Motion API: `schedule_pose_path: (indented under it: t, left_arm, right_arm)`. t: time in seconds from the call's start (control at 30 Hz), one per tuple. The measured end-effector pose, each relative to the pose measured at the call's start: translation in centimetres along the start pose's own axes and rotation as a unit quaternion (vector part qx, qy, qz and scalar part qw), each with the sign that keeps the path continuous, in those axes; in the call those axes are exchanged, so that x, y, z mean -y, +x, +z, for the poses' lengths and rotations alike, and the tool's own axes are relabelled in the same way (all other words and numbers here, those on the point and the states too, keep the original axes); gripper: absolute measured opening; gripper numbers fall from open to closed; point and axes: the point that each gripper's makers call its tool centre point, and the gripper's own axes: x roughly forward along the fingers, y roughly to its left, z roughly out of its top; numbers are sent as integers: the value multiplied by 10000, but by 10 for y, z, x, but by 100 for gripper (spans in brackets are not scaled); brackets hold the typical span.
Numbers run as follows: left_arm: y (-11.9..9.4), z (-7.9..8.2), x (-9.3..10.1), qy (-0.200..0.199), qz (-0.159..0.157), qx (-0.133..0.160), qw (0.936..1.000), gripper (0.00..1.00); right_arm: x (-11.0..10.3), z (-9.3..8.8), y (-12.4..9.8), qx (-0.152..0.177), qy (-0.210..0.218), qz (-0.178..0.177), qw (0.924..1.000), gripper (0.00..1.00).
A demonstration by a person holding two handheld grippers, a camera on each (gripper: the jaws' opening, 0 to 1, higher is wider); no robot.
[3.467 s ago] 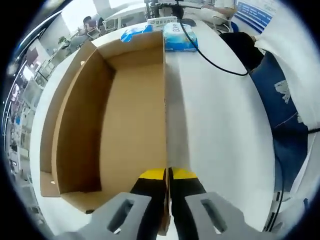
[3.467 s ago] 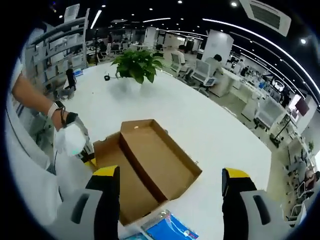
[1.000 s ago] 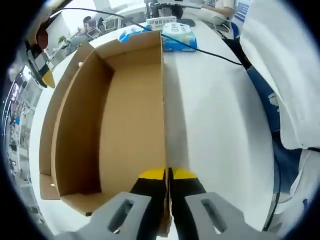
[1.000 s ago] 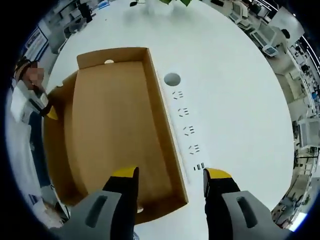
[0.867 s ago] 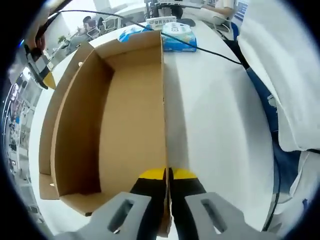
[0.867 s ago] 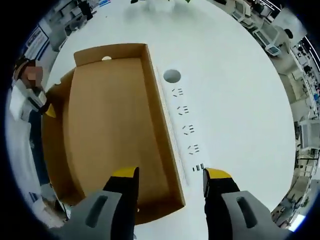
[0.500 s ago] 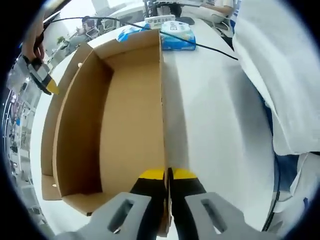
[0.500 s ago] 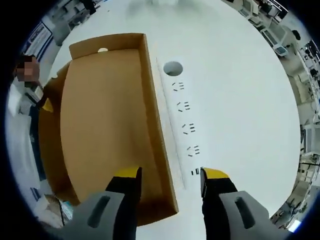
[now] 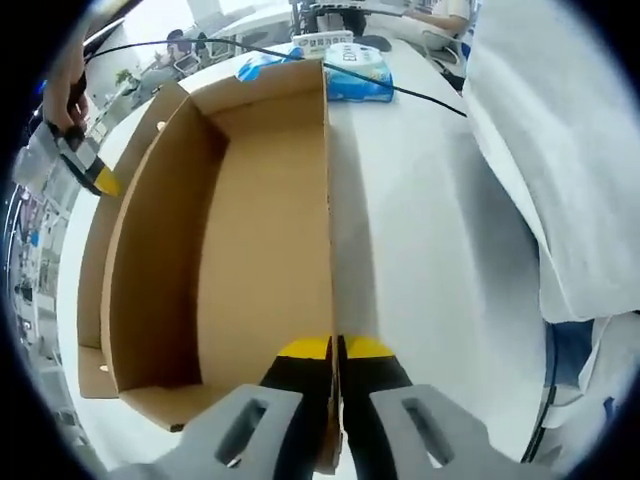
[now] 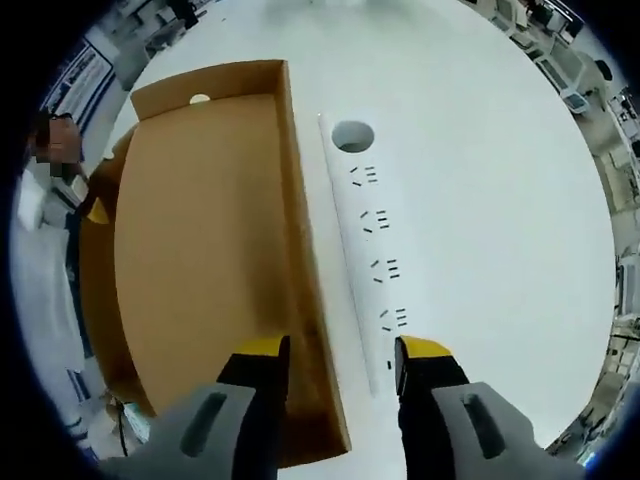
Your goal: Operate the shoe box by opening the lid, removing the specified soft item, and placing it in the target area until the item is outside and the box remains undamaged.
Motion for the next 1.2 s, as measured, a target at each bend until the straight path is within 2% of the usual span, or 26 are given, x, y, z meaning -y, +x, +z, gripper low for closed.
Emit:
schedule_pose_path:
  t: [0.07,0.1,0.13,0.2,0.33,0.63,0.7,0.97,1.2]
  left_arm:
    - [0,0,0,-8,-30,13,10000,1]
    - [0,0,0,-14,-36,14,10000,1]
    - [0,0,-1,-25,-42,17,10000,1]
    - [0,0,-1,-23,-49,28,10000,1]
    - [1,0,0,-27,-56,41,10000,1]
    - [2,-1,0,-28,-49,50,10000,1]
    - [2,-1,1,80,-53,57,9999,1]
    - [3,-3,1,136,-80,7,9999,1]
    - [5,-4,1,73,-54,41,10000,1]
  right_arm:
    - [1,0,1,2,-49,-16,10000,29]
    - [2,0,2,3,-40,-15,10000,29]
    - [-6,1,1,-1,58,21,10000,28]
    - [-17,2,0,28,-2,118,9999,24]
    - [-29,2,-2,-7,56,212,9998,19]
    - [-45,5,-9,0,-32,342,9994,10]
    - [-45,5,-10,9,-159,331,9993,10]
    - [-39,7,-14,2,-107,295,9995,9]
    - [-35,8,-20,10,-163,235,9996,9]
